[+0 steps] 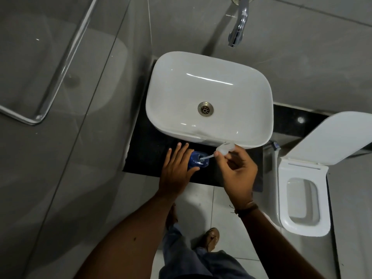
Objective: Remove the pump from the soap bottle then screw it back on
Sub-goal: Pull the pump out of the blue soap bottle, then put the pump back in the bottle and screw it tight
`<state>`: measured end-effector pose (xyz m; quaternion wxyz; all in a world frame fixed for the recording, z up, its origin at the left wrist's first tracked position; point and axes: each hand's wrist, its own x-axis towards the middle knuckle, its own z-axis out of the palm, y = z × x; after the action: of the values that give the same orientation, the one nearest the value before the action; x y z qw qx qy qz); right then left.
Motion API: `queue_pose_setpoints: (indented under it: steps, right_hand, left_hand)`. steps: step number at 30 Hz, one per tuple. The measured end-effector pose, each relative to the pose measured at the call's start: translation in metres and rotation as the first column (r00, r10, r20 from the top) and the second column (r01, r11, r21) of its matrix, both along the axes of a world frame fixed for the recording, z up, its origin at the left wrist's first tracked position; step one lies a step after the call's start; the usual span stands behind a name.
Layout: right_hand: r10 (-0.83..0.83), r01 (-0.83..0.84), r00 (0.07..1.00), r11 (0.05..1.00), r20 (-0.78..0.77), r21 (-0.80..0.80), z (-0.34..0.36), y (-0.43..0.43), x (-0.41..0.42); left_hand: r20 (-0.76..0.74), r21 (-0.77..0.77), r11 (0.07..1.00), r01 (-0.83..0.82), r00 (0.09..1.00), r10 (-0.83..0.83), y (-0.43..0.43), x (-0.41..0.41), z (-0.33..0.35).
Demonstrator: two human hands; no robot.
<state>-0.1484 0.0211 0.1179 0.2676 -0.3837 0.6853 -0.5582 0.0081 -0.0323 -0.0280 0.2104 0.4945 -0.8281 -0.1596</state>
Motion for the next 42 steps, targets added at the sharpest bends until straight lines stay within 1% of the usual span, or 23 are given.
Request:
queue_pose_setpoints:
  steps: [3,6,8,10,12,17,19,23,27,31,35,37,39,42]
  right_hand:
    - [0.059,-0.057,0.998,0.997,-0.029,0.047,-0.01,-0.002,0.0]
    - [0.18,-0.167,0.979,0.977,-0.096,0.134,-0.023,-0.007,0.0]
    - [0.279,-0.238,0.941,0.948,-0.19,0.212,-0.035,-0.011,-0.001]
    - [0.37,-0.294,0.885,0.915,-0.283,0.278,-0.048,-0.015,-0.004]
    - [0.414,-0.313,0.853,0.894,-0.319,0.322,-0.057,-0.018,-0.006]
    - [0.446,-0.309,0.829,0.868,-0.337,0.388,-0.064,-0.022,-0.012]
    - [0.434,-0.308,0.844,0.873,-0.315,0.378,-0.067,-0.022,-0.012]
    - [0.367,-0.291,0.905,0.904,-0.215,0.314,-0.074,-0.017,-0.008]
    - [0.232,-0.197,0.967,0.941,-0.102,0.275,-0.078,-0.015,0.0]
    - [0.202,-0.15,0.962,0.953,-0.185,0.264,-0.077,-0.013,0.005]
    - [0.236,-0.164,0.948,0.938,-0.215,0.306,-0.077,-0.014,0.003]
    - [0.223,-0.163,0.957,0.942,-0.183,0.295,-0.077,-0.014,0.003]
    - [0.194,-0.155,0.974,0.949,-0.12,0.274,-0.073,-0.013,0.006]
    - [0.11,-0.089,0.992,0.96,-0.067,0.264,-0.069,-0.014,0.009]
  left_hand:
    - [0.0,-0.005,1.0,0.007,1.0,-0.007,0.0,0.0,0.0]
    - [-0.014,-0.013,1.0,0.011,1.0,-0.012,-0.001,0.0,-0.002]
    - [-0.018,-0.02,1.0,0.015,1.0,-0.016,-0.001,0.0,-0.004]
    - [-0.013,-0.027,0.999,0.021,1.0,-0.021,-0.001,0.001,-0.005]
    - [-0.011,-0.037,0.999,0.023,1.0,-0.024,-0.001,0.001,-0.006]
    - [-0.021,-0.051,0.999,0.015,1.0,-0.016,-0.002,0.0,-0.006]
    - [-0.02,-0.048,0.999,0.017,1.0,-0.018,-0.001,0.0,-0.007]
    - [-0.025,-0.042,0.999,0.014,1.0,-0.016,-0.001,0.0,-0.006]
    - [-0.052,-0.054,0.998,0.012,0.999,-0.014,0.0,0.001,-0.005]
    - [-0.048,-0.046,0.999,0.011,0.999,-0.013,0.0,0.0,-0.006]
    - [-0.039,-0.04,0.999,0.018,0.999,-0.02,0.0,0.0,-0.006]
    - [-0.042,-0.035,0.999,0.018,0.999,-0.02,0.0,0.001,-0.006]
    - [-0.053,-0.032,0.999,0.016,0.998,-0.018,0.0,0.001,-0.005]
    - [-0.065,-0.032,0.999,0.01,0.998,-0.012,0.001,0.0,-0.005]
